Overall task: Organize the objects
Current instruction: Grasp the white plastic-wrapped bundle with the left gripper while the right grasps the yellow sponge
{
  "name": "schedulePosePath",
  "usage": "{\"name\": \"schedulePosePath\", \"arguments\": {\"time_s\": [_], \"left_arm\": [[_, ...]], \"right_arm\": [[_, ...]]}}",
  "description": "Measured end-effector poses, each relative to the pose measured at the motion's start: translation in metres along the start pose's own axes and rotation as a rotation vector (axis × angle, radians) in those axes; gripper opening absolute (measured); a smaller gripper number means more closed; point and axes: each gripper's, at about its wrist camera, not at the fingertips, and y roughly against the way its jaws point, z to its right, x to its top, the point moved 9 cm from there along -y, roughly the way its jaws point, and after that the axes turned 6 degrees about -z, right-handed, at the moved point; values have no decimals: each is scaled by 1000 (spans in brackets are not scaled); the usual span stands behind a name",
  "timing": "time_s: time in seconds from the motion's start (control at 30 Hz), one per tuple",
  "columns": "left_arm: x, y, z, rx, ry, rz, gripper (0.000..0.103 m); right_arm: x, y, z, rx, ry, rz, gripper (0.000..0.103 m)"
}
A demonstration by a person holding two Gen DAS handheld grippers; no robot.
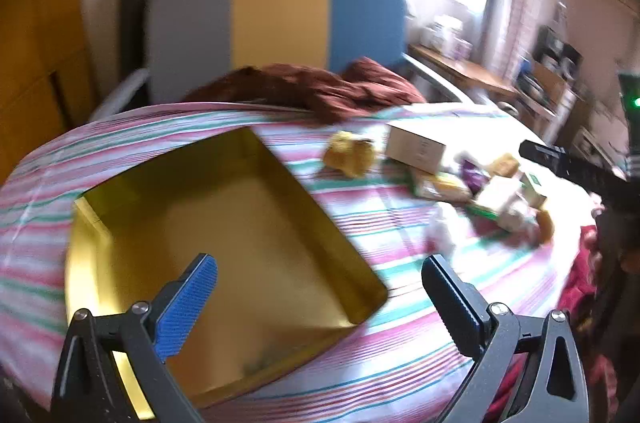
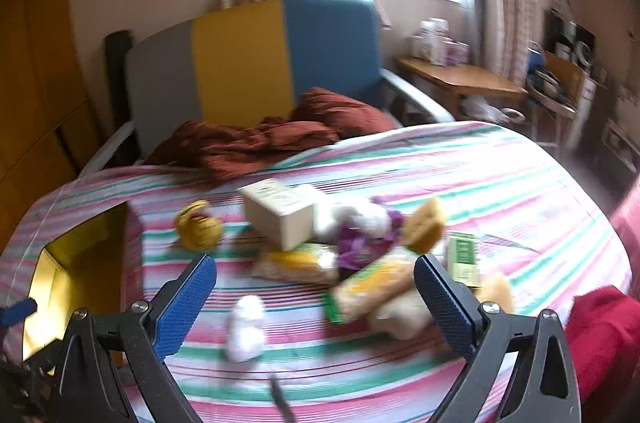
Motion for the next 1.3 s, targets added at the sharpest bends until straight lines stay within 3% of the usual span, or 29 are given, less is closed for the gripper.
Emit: {"name": "schedulePosePath", "arguments": {"time_s": [0.17,0.33,0.57,0.9,1.0,1.07,1.1,1.13,1.3], "left_arm": [[12,-31,49,-77,-82,-78,102],[17,-60,84,-99,-152,-123,102],[21,-104,113,-139,-206,-192,100],[9,-147,135,-149,-252,-288,77],[2,-158,136,-152,-247,-322,64],[0,-162,134,-137,-244,-324,52],[1,-161,133,-123,-252,-304,40],[0,-161,133,-116,-258,-300,39],[-5,-153,129,-111,-252,-272,38]], "right_arm": [[8,6,43,-23,-79,-3,101],[12,9,96,-56,-144,-46,101],[-20,-30,149,-51,-153,-339,101],[-52,-79,162,-108,-41,-570,101],[-59,-92,157,-94,1,-642,100],[-63,-97,153,-96,37,-674,93],[-68,-100,152,-99,51,-698,81],[-71,-102,150,-87,54,-714,70],[-74,-89,150,-100,51,-671,65]]}}
